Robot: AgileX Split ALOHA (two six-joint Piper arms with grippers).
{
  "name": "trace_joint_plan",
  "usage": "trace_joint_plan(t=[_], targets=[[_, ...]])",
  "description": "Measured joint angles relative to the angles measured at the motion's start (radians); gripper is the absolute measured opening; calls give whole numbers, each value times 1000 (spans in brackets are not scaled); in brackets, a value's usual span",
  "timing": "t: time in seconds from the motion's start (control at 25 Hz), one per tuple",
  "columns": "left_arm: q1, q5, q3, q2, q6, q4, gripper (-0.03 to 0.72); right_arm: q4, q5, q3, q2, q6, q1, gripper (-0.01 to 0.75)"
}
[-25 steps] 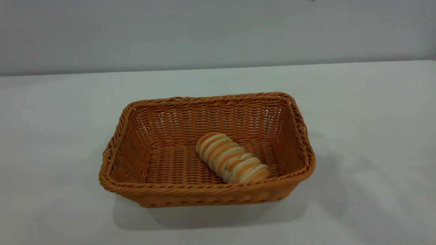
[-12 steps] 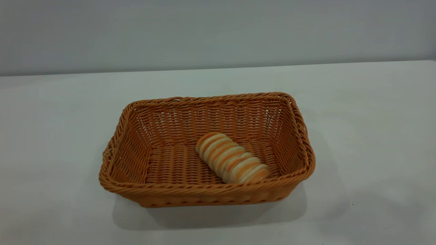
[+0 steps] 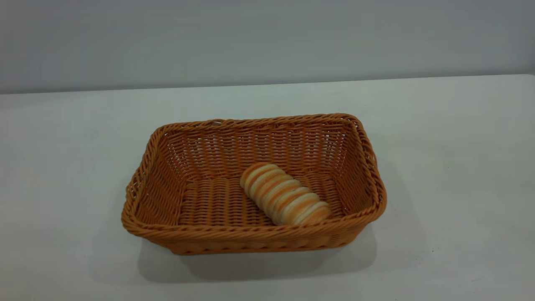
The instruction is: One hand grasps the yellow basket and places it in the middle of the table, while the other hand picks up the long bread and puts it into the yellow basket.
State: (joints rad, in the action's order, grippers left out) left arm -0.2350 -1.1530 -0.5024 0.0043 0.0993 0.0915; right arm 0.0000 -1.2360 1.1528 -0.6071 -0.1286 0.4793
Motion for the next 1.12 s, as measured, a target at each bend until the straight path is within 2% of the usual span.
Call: trace_joint_plan(t=[0.56, 0.72, 1.12], targets=[[0, 10, 10, -26, 0, 0, 563, -6, -1, -557, 590, 9, 0, 519], [0, 10, 10, -26, 0, 0, 563, -54, 6, -633, 625, 52, 0, 519], [0, 11, 10, -26, 0, 0, 563, -45, 92, -677, 626, 105, 0, 519]])
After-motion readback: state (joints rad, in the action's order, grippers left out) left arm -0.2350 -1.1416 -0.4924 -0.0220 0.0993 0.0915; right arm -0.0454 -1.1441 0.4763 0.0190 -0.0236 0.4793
